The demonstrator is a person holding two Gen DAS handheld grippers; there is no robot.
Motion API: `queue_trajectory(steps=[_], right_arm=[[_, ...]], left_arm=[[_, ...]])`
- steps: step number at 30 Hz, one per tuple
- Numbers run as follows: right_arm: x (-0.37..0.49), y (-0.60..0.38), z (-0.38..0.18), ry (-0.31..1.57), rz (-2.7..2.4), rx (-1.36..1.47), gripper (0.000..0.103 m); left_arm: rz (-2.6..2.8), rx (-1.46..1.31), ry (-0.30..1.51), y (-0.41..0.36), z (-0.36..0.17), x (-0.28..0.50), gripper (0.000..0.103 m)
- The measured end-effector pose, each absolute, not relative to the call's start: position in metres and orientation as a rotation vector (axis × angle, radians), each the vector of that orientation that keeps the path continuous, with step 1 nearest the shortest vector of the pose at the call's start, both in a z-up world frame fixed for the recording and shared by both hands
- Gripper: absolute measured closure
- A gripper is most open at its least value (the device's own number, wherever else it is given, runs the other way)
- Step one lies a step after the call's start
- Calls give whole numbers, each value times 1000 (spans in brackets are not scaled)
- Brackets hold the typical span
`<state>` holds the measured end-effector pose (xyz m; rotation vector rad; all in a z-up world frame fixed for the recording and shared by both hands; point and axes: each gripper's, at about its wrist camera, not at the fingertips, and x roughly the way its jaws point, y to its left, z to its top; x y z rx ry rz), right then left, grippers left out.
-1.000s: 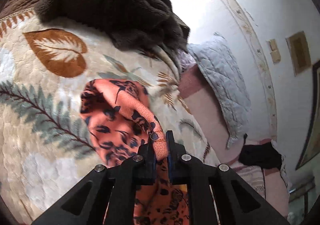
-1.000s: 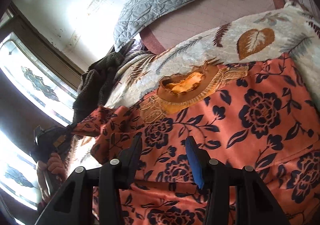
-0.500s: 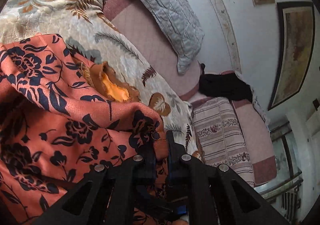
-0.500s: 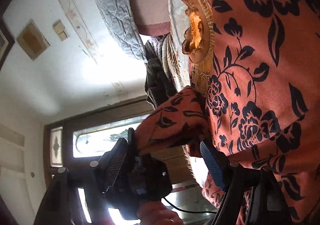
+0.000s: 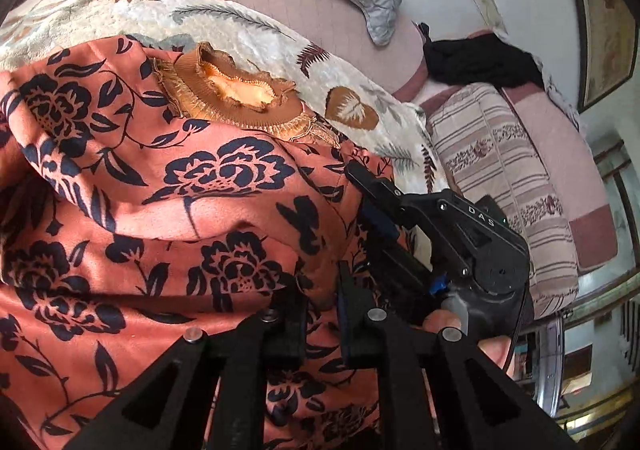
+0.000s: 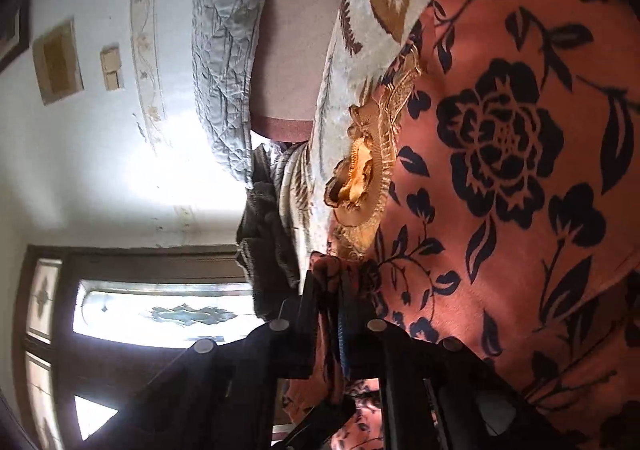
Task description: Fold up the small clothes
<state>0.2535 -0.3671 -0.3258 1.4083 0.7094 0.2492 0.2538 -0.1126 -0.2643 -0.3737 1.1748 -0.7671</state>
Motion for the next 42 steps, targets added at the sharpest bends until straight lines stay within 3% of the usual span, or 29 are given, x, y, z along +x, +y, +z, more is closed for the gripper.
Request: queue_trajectory(steps=[3,6,7,8,10,12,14,15,16,17,19,24,29,36,39,42], right_arm=[[259,-364,-325,782,246,1329,95],[260,-360,-336,848,250,1347,90],[261,-359,-340,884,240,1353,81],[262,-357,-345,921,226,1358,55],[260,-349,-352,942,197,1358,20],[261,-341,-346,941,178,1251,25],[264,-328,-344,1002,165,1120,51],[266,-321,-348,1037,167,1095,58],[266,-315,-352,1058,174,1074,76],[267,-311,-352,1066,172,1037,87],[263,-307,-341,1031,168,965,97],[246,-328,-286,796,58,812,97],[240,-384,-269,678,-262,704,97],[245,-462,-297,746,-394,844,92],[229,-482,-288,683,-440,850,91],[219,-484,-277,625,-321,880,91]], left_arm=[[-873,-267,1194,-102,-251,257,64],[-858,-293,1121,-66,-237,269,59],[-826,-311,1097,-52,-236,276,57],[-771,-333,1074,-36,-236,284,56],[-631,-381,1048,-5,-242,299,55],[-497,-405,1039,21,-250,310,55],[-385,-408,1014,42,-255,317,55],[-346,-421,1004,51,-258,319,55],[-319,-437,995,59,-260,321,55],[-296,-443,987,66,-262,322,55],[-250,-437,971,74,-263,324,55],[-207,-479,937,86,-263,325,55],[-231,-455,944,65,-266,327,55],[-285,-210,1101,-9,-297,327,55],[-225,-21,1121,-30,-309,323,54],[-216,-10,1097,-32,-303,320,54]])
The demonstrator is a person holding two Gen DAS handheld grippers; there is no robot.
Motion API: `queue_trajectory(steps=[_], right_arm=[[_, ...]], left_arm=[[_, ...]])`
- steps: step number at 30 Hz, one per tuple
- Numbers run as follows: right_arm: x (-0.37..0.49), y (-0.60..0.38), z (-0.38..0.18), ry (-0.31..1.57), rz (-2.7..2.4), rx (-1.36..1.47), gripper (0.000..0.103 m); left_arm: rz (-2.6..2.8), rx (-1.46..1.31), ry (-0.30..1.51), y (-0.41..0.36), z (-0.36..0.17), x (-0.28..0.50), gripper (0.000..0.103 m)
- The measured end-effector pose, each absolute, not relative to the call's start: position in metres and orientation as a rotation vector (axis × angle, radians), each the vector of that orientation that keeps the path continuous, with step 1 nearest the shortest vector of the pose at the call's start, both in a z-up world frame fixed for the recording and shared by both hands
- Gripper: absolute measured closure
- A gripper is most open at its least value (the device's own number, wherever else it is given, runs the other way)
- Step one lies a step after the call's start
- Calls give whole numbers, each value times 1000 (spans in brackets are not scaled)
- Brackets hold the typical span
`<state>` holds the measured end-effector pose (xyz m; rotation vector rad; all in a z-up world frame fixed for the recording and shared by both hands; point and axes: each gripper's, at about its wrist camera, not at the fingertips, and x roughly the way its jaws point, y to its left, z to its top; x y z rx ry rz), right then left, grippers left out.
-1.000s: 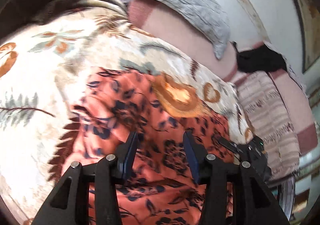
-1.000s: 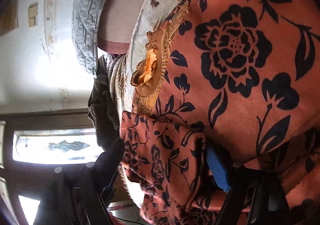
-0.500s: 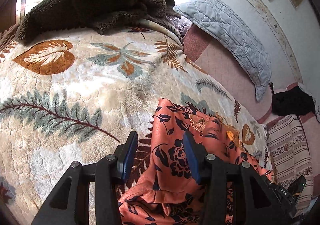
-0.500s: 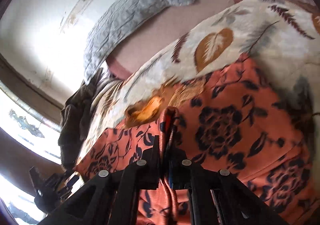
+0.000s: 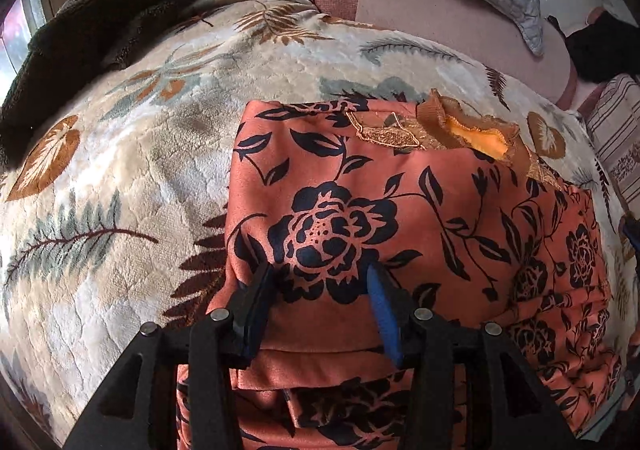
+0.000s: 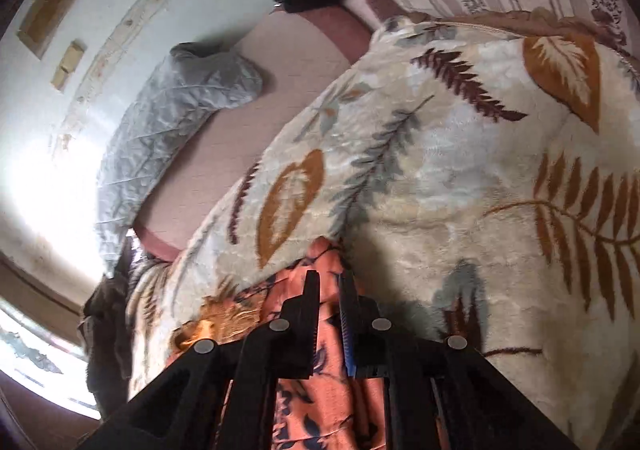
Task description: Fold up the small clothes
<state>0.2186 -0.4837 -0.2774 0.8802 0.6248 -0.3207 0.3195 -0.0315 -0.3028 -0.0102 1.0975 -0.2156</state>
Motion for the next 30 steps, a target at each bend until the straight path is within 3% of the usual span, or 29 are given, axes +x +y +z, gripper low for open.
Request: queue_trajectory(steps=[5,6,9,15,18,22,30], right_arm=[[249,-420,-288,862,-119,744,91],[255,-409,-294,916,-117,717,91],[276,-395,-326,1090,-149,660,90],[288,-390,-300,923,-104,673,91],[310,-369,-307,948,-12,690,91],[342,-345,-332,1019,-50,595,92],[307,-341,-302,1012,25,613,90]], left_arm=[[-210,-75,1024,-28,-285,319,53],[-196,-44,1019,-32,-287,321,49],[-119,69,1104,-40,-310,330,47],[-168,17,1044,-46,-295,334,45],[-189,22,1061,-58,-302,345,43],[-128,130,1098,-71,-324,354,32],[-201,80,1026,-62,-288,329,32]])
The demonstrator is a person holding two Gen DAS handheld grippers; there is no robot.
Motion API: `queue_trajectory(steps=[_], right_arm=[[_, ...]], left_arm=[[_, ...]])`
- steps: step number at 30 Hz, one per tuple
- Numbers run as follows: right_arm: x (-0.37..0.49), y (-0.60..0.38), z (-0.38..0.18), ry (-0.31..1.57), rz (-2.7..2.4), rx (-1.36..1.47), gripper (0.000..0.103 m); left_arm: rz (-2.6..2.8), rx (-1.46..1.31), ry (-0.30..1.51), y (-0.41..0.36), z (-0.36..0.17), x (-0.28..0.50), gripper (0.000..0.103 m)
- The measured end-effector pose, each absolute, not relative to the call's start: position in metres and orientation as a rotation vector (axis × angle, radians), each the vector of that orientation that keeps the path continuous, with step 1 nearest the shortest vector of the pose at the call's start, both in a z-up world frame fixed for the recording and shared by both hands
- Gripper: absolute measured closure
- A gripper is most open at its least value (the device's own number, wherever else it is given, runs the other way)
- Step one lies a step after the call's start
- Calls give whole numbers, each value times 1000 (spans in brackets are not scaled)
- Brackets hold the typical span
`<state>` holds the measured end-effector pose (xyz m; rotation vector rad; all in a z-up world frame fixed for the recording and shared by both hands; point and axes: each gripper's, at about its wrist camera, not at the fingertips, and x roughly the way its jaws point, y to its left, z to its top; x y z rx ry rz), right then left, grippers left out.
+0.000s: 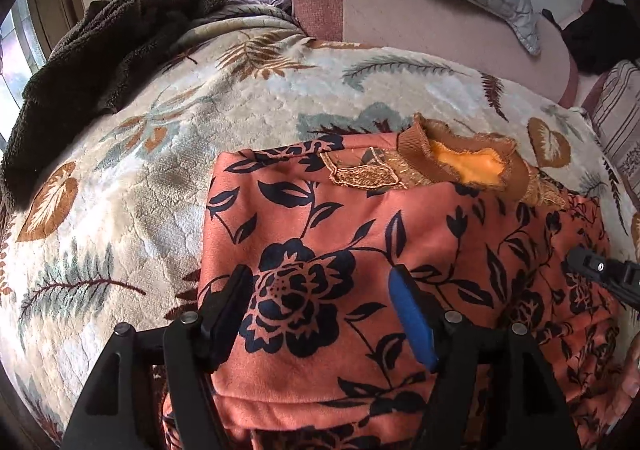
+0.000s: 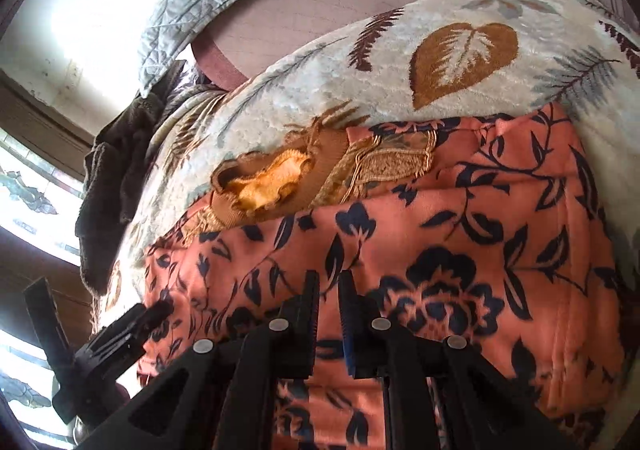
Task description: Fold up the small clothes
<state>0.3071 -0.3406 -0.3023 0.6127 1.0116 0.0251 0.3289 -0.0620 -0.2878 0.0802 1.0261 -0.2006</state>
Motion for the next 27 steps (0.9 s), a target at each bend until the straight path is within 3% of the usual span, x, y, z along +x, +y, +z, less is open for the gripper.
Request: queue_trajectory(steps=[6,9,16,18,19,21,22,23,27], right_arm=[[280,-322,-328,1179,24,567,90],[269,-325,-317,1148,21,591,91],[192,-338,-262,864,57,600,90],[171,-340,-246,798,46,586,88],[165,-340,-237,772,45,587,82],[147,-339,-223,739,45,581,57],[140,-335,-216,714,41,576,30],[130,-332,-208,676,32,563,25],[104,-317,-182,634,50,522,25]], left_arm=[[-179,251,1115,-74,-320,309,30],[-188,250,1078,-76,-308,301,29],[-213,130,878,-61,-248,243,28],[-195,134,810,-57,-229,219,24],[-188,133,788,-55,-220,208,22],[-177,137,748,-53,-204,189,21],[-169,144,730,-52,-195,179,20],[-160,151,711,-50,-187,170,19],[-101,172,639,-44,-154,134,11]])
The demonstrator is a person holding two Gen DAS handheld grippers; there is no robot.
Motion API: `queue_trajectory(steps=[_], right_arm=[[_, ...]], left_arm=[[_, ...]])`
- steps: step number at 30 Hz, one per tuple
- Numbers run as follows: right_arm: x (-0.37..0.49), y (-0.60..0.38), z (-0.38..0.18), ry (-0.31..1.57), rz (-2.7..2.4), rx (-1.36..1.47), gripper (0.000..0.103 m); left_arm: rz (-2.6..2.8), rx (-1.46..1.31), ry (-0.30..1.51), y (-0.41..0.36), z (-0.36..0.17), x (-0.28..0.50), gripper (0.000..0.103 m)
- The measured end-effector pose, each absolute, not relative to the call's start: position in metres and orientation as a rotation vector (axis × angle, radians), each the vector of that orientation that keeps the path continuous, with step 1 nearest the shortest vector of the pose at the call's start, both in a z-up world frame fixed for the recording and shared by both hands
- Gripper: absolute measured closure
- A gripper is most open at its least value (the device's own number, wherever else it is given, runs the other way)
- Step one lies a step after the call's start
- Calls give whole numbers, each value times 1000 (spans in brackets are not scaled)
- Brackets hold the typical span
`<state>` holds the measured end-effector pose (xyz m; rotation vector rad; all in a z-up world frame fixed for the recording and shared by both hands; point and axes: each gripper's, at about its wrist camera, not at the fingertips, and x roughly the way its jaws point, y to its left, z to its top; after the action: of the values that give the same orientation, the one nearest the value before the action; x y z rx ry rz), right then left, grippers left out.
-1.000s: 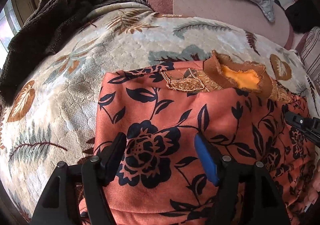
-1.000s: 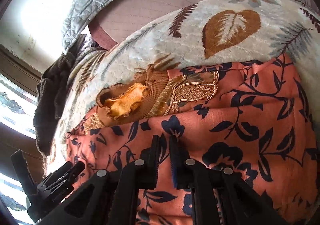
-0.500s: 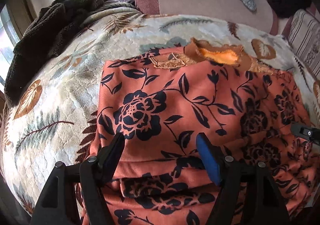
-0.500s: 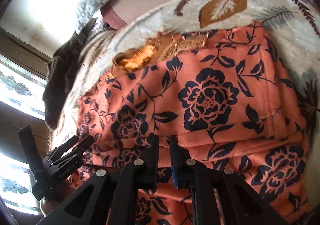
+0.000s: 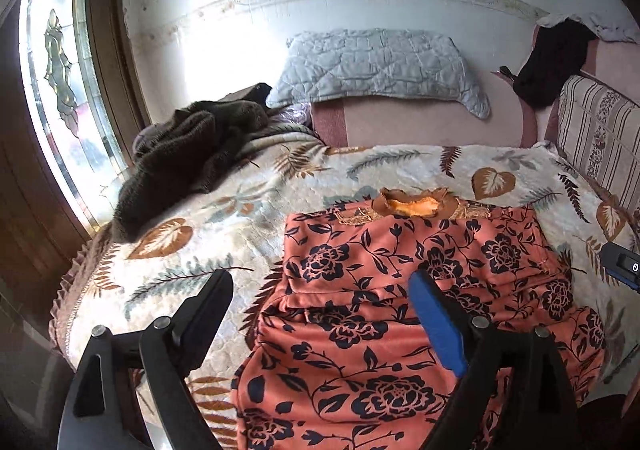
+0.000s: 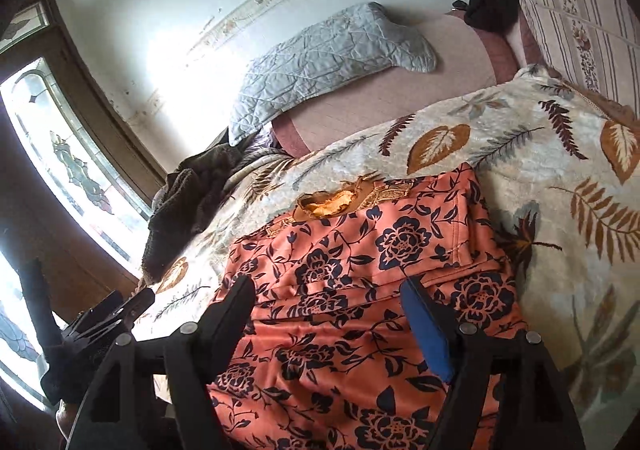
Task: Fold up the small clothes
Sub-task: 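Pull both grippers back above the folded blouse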
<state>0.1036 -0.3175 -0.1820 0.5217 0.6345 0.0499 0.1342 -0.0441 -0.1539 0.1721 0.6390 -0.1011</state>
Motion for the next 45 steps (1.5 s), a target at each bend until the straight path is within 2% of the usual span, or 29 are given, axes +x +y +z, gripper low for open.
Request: queue_trajectory(steps=[5,24,45], right_arm=[[70,-301,-145,568,80,484,25],[-19,-239,-48,433,28,263,25],[-41,-223,-26,373,14,221,25]], left_arm=[[-69,173,538,-34,-118,94,4],[16,135,369,-8,-39,11,3],[56,100,325,11,-19,-11,3]])
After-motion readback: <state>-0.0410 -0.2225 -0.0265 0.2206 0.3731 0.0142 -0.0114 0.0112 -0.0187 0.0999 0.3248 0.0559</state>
